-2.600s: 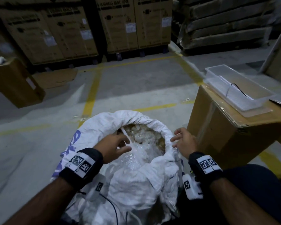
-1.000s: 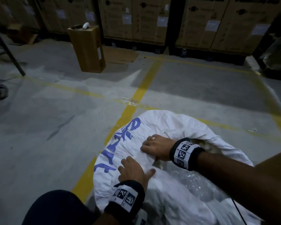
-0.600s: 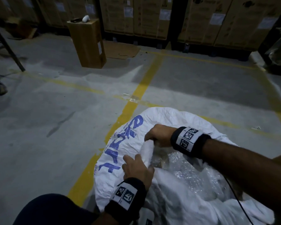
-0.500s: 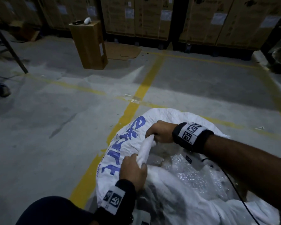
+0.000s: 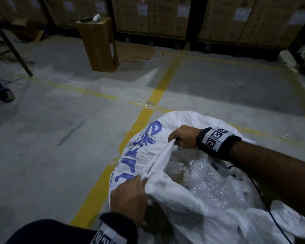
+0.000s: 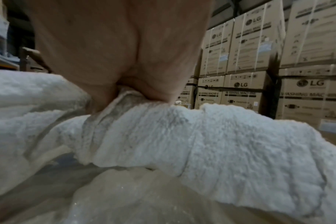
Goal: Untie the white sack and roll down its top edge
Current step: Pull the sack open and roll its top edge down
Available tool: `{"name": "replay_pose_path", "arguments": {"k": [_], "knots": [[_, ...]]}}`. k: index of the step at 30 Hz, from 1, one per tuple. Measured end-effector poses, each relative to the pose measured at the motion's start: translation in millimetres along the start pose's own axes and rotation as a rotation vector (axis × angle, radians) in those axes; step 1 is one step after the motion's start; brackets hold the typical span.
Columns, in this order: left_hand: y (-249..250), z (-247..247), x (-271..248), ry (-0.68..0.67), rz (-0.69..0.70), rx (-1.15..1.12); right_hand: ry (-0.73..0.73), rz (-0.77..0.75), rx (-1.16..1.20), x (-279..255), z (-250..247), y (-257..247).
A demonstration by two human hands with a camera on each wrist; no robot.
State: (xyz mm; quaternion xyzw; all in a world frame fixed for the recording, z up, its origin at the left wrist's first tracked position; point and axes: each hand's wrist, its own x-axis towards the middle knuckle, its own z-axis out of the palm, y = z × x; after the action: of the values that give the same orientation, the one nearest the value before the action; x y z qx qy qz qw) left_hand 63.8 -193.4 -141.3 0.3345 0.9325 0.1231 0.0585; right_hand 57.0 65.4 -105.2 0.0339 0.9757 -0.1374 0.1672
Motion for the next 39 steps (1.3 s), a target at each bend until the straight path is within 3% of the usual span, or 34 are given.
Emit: {"name": "replay_pose_path", "arguments": {"k": [3,7,8,10,12,13,15,18,24,26,28,32,33,36,39], "knots": [[-12,11,-16,-0.219,-0.078,0.034,-0.005,0.009,-0.055,0,0,-2],[-10,3,-20,-0.26,-0.096,-0.094,0.026,-0.015,-0.152,-3,4,-8],[-9,-2,-17,-0.212,-0.116,-0.204,0.03,-0.021,-0.182,-5,5,-10],[-4,-15,-7,0.019,-0.09,-0.337,0.037,-0.034,-0.197,-8,8,-13],[8,-22,6,0.265,0.089,-0.332,0.044,-0.038,-0.193,-10,11,-17],[17,-23,10,0.274,0.185,-0.282,0.041,-0.038,-0.193,-10,12,-19],[35,-16,11,0.157,0.318,-0.087,0.033,-0.029,-0.19,-10,10,-21],[45,0,5,-0.032,0.384,0.112,0.026,-0.029,-0.195,-13,6,-21],[59,5,-16,-0.173,0.496,0.229,0.06,-0.002,-0.202,-13,1,-21],[56,4,-27,-0.292,0.563,0.281,0.079,0.003,-0.229,-12,-2,-20],[46,1,-32,-0.386,0.5,0.28,0.077,0.008,-0.256,-10,-3,-18],[29,-8,-22,-0.312,-0.024,0.138,0.053,-0.002,-0.251,-9,4,-21],[27,-6,-17,-0.292,-0.095,0.101,0.062,-0.008,-0.25,-9,3,-21],[38,7,-4,-0.282,-0.234,0.009,0.096,-0.046,-0.272,-12,3,-22],[53,18,2,-0.179,-0.287,0.018,0.125,-0.101,-0.277,-15,7,-23]]}}
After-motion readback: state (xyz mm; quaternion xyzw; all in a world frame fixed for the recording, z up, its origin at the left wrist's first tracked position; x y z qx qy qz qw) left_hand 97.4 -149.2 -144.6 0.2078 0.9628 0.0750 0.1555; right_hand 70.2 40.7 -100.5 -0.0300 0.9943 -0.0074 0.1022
